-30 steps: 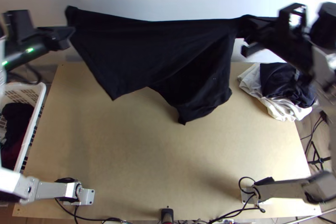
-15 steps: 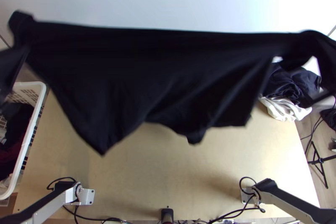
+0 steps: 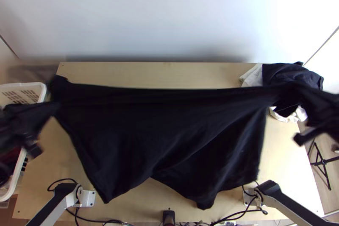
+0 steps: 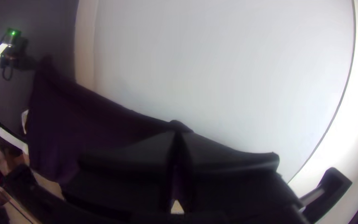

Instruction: Fold the t-shirt

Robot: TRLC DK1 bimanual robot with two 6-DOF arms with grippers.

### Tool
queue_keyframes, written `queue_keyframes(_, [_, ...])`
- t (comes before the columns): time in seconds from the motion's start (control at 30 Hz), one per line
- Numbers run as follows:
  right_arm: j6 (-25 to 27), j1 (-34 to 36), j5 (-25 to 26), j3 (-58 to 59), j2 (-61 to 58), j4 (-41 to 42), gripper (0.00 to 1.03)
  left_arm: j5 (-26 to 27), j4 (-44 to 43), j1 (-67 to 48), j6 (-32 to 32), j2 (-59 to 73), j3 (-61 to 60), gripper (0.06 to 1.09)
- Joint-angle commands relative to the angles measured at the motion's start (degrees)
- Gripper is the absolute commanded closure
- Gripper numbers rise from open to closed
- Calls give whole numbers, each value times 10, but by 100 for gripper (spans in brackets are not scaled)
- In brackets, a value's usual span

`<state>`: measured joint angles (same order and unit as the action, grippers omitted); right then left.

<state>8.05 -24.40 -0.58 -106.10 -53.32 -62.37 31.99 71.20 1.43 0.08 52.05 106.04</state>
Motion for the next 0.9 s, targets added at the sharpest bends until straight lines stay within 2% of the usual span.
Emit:
queue_keyframes(0.0, [-20,-27,-32,172,16,8,100,10,-24,-3,6,-33,-239,105])
queue_keyframes(0.23, [5,-32,-85,339,-13,108,100,-3,-157,-20,-16,-20,-466,105])
queue_keyframes(0.3, [10,-32,-94,370,-28,140,100,-21,-195,-34,-24,-3,-501,105])
queue_keyframes(0.43, [9,-14,-97,421,-77,210,100,-25,-267,-34,-30,47,-552,105])
queue_keyframes(0.6, [-13,2,-98,413,-157,276,100,-32,-358,-32,-27,121,-595,105])
queue_keyframes(0.87, [-9,33,-97,369,-238,294,100,-55,-489,-10,-19,286,-566,105])
